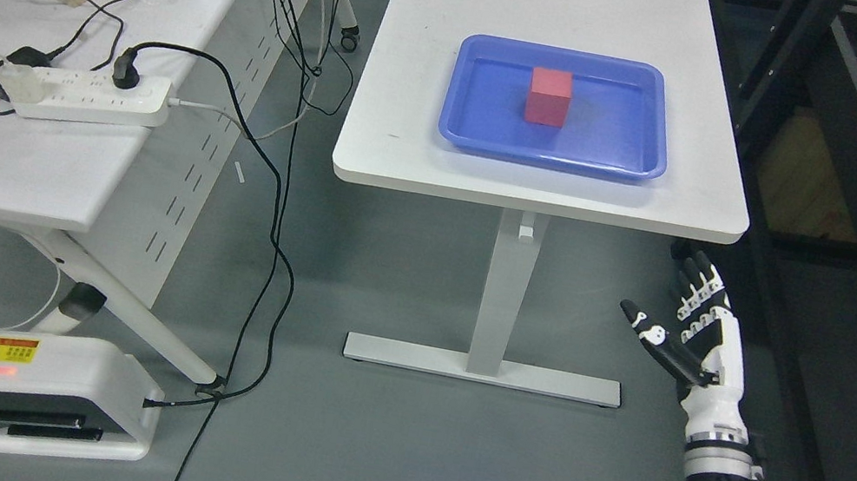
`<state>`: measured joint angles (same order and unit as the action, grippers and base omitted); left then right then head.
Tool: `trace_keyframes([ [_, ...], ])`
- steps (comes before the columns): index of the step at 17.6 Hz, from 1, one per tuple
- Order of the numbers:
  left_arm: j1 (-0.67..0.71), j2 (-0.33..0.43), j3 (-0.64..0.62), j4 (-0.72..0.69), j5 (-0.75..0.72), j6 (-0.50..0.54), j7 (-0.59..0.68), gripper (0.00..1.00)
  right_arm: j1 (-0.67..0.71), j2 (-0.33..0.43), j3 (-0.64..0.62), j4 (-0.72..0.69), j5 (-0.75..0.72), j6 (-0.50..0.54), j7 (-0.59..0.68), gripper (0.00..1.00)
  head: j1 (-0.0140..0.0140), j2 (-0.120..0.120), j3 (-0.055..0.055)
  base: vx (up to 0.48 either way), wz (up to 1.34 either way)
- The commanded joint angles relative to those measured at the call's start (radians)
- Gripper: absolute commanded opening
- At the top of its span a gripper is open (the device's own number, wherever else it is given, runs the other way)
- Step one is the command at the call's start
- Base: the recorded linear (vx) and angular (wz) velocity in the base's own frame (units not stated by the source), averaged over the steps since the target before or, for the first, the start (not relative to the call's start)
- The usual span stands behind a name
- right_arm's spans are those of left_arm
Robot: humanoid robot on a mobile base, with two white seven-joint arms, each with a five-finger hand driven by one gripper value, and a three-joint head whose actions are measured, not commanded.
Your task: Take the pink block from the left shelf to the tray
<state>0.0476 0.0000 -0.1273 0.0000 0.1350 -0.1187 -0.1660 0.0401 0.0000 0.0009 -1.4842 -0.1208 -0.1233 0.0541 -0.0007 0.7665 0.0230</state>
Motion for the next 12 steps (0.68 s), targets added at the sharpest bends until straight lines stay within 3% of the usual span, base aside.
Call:
trace_keyframes([
  [1,0.000,0.017,0.000,-0.017,0.000,0.001,0.000,1.00,-0.011,-0.017,0.033,0.004,0.161,0.053,0.000,1.00,0.0000,0.000,0.000,0.012,0.00],
  [12,0.000,0.017,0.000,-0.017,0.000,-0.001,0.000,1.00,-0.012,-0.017,0.033,0.004,0.187,0.045,-0.002,1.00,0.0000,0.000,0.000,0.000,0.00],
])
